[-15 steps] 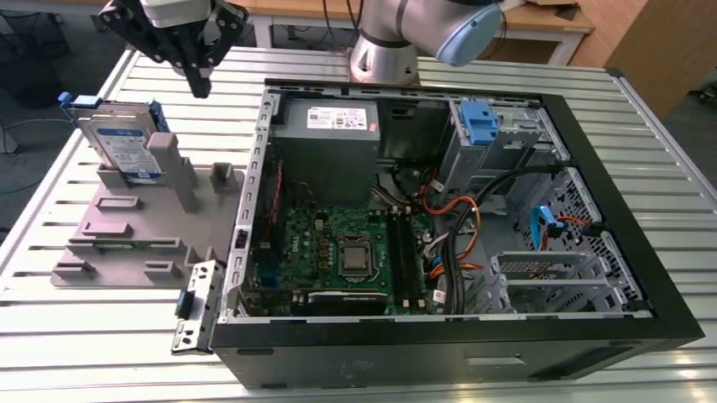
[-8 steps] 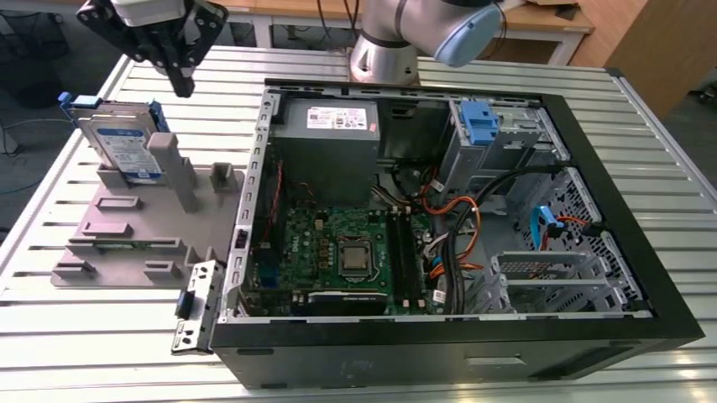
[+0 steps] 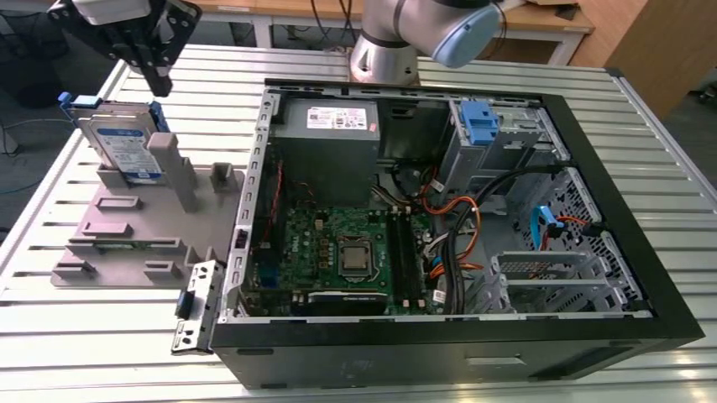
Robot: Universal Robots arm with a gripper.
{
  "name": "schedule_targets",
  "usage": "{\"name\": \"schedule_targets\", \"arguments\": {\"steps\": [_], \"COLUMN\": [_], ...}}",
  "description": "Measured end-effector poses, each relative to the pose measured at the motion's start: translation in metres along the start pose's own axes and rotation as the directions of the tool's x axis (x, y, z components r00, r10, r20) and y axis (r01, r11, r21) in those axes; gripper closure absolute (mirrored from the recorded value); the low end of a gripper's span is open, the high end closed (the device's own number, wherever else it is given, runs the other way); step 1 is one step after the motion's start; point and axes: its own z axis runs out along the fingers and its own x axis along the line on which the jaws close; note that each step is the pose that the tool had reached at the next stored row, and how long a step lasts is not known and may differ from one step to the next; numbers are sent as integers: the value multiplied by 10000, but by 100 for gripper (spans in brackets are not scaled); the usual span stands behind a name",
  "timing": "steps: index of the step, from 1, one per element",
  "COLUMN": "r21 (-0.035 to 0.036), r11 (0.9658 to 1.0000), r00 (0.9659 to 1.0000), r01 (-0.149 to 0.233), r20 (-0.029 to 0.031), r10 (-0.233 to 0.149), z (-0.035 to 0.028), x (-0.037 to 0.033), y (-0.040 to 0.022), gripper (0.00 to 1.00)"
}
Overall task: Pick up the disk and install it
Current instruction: 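Reach for the disk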
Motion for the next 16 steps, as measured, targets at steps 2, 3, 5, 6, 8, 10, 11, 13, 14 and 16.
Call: {"name": "schedule_targets", "arguments": {"steps": [2,3,5,6,8,10,11,13,14,16], "r21": [0,-1,0,0,0,-1,0,0,0,-1], "r11": [10000,10000,10000,10000,10000,10000,10000,10000,10000,10000], "r00": [10000,10000,10000,10000,10000,10000,10000,10000,10000,10000], "r01": [-1,-1,0,1,1,-1,0,0,0,1], "r20": [1,1,0,0,0,1,0,0,1,2], "r10": [1,1,0,-1,-1,1,0,0,0,-1], "z": [1,1,4,7,14,22,27,40,46,62], "x": [63,95,155,184,242,296,323,380,400,436], "y": [-5,-7,-12,-14,-19,-20,-21,-17,-14,-4], "gripper": [89,89,89,89,89,89,89,89,89,89]}}
